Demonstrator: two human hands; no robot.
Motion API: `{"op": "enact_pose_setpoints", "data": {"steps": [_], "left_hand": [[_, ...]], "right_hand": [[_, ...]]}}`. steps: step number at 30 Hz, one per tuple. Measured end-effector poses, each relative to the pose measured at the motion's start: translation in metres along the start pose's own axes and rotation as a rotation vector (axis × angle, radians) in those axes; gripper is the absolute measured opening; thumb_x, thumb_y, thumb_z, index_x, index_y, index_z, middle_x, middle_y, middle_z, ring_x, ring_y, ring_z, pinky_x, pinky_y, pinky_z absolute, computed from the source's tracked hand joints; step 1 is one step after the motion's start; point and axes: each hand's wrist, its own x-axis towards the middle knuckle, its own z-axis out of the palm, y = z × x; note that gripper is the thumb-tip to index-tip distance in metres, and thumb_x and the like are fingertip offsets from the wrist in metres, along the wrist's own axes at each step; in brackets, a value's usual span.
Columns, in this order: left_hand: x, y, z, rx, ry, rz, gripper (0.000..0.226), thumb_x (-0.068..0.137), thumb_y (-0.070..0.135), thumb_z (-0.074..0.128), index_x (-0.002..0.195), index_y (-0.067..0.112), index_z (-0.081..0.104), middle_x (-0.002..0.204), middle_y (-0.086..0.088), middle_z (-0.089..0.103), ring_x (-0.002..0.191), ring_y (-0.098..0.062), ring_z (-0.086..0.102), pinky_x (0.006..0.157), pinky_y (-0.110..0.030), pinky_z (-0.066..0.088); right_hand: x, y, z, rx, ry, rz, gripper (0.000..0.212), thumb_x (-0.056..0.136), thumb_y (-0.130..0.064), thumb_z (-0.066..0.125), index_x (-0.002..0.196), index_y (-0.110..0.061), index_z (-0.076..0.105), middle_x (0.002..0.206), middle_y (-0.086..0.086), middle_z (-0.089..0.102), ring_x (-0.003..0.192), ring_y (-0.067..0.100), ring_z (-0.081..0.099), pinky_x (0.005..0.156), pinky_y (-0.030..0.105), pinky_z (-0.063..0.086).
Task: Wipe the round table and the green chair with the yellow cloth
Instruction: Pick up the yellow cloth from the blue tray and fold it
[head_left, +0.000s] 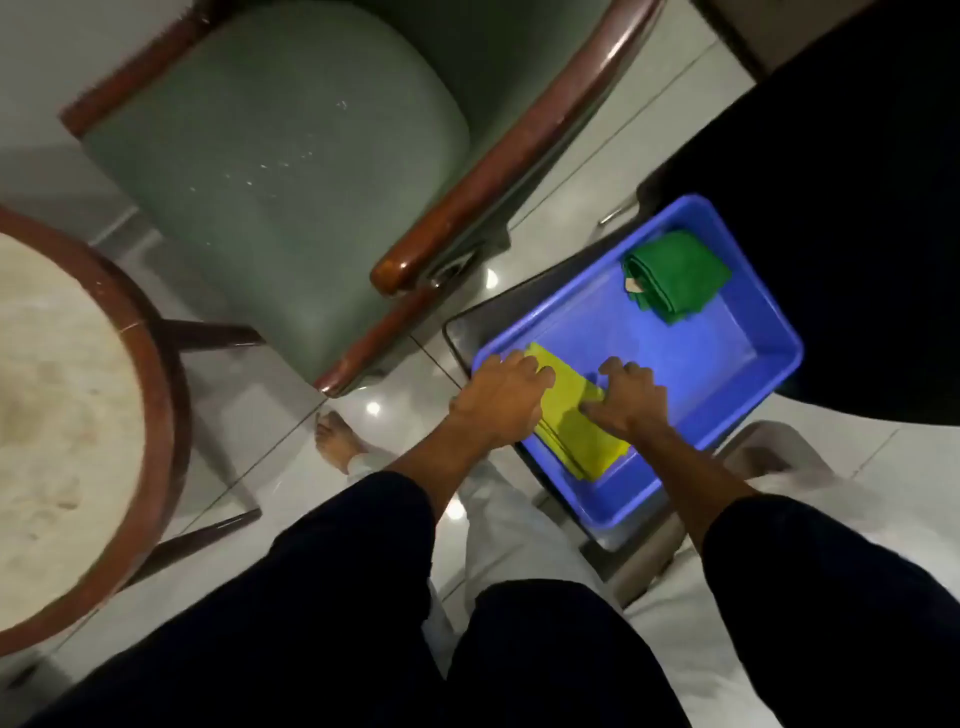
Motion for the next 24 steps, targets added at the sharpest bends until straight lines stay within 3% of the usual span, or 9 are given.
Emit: {"op": "enact_pose_setpoints", "data": {"steps": [3,7,10,12,14,16,19,21,24], "left_hand": [[0.018,0.009,0.013,-0.011,-0.152,-0.052,0.043,0.090,0.021,0.051,0.133,0.018,0.050,0.131,-0.010,0.053,0.125,-0.031,0.046,0.094,-0.046,0.041],[0.021,0.005,0.011,-0.029,-0.209,-0.062,0.043,0.091,0.019,0.052,0.135,0.018,0.051,0.134,-0.011,0.055,0.125,-0.032,0.046,0.096,-0.045,0.041],[0.008,0.011,-0.001,-0.004,-0.226,-0.055,0.047,0.092,0.018,0.051,0.139,0.020,0.047,0.139,-0.009,0.052,0.128,-0.031,0.044,0.095,-0.044,0.042],[0.006,0.013,-0.007,-0.020,-0.208,-0.036,0.057,0.090,0.016,0.054,0.145,0.021,0.040,0.148,-0.007,0.043,0.132,-0.030,0.041,0.096,-0.045,0.041],[0.002,0.014,-0.021,-0.072,-0.180,-0.016,0.071,0.086,0.016,0.060,0.150,0.023,0.031,0.156,-0.005,0.032,0.140,-0.029,0.034,0.101,-0.047,0.040],[-0.003,0.012,-0.035,-0.145,-0.154,-0.020,0.076,0.084,0.018,0.064,0.151,0.024,0.029,0.159,-0.003,0.027,0.145,-0.027,0.025,0.109,-0.046,0.035],[-0.022,0.001,-0.047,-0.288,-0.079,-0.090,0.054,0.084,0.022,0.065,0.135,0.018,0.049,0.147,0.001,0.047,0.147,-0.025,0.023,0.112,-0.043,0.032],[-0.044,-0.011,-0.053,-0.436,0.015,-0.169,0.037,0.082,0.023,0.067,0.117,0.015,0.059,0.130,-0.003,0.061,0.140,-0.024,0.036,0.107,-0.037,0.035],[-0.088,-0.038,-0.064,-0.718,0.107,-0.307,0.032,0.077,0.025,0.078,0.105,0.015,0.066,0.104,-0.007,0.071,0.105,-0.022,0.063,0.091,-0.031,0.046]], "right_hand": [[0.002,0.010,0.016,-0.192,-0.098,0.013,0.067,0.072,-0.046,0.073,0.125,-0.015,0.045,0.126,0.014,0.055,0.121,0.035,0.048,0.096,0.047,0.037],[0.004,0.016,0.023,-0.252,-0.171,0.030,0.049,0.079,-0.035,0.068,0.121,-0.016,0.054,0.127,0.014,0.051,0.123,0.036,0.042,0.099,0.046,0.035],[-0.012,0.017,0.009,-0.081,-0.185,-0.034,0.017,0.080,-0.018,0.062,0.097,-0.018,0.060,0.111,0.017,0.059,0.110,0.037,0.052,0.087,0.041,0.041],[-0.023,0.014,0.000,0.057,-0.157,-0.131,0.013,0.078,-0.014,0.062,0.082,-0.019,0.050,0.094,0.016,0.061,0.091,0.036,0.057,0.069,0.036,0.040],[-0.041,0.003,-0.022,0.093,-0.087,-0.272,0.014,0.077,-0.016,0.064,0.089,-0.015,0.056,0.093,0.013,0.066,0.087,0.036,0.060,0.065,0.035,0.043],[-0.057,-0.012,-0.048,0.136,-0.038,-0.421,0.027,0.074,-0.021,0.064,0.101,-0.015,0.065,0.100,0.010,0.072,0.092,0.034,0.064,0.073,0.039,0.052],[-0.071,-0.034,-0.081,0.285,-0.050,-0.527,0.031,0.069,-0.023,0.064,0.100,-0.019,0.070,0.098,0.002,0.074,0.092,0.025,0.068,0.083,0.040,0.055],[-0.073,-0.052,-0.096,0.351,-0.074,-0.528,0.026,0.073,-0.015,0.073,0.095,-0.028,0.068,0.096,-0.004,0.072,0.092,0.022,0.067,0.087,0.039,0.054],[-0.075,-0.090,-0.104,0.421,-0.088,-0.503,0.030,0.075,-0.021,0.081,0.094,-0.035,0.064,0.098,0.000,0.072,0.093,0.023,0.066,0.086,0.037,0.052]]}}
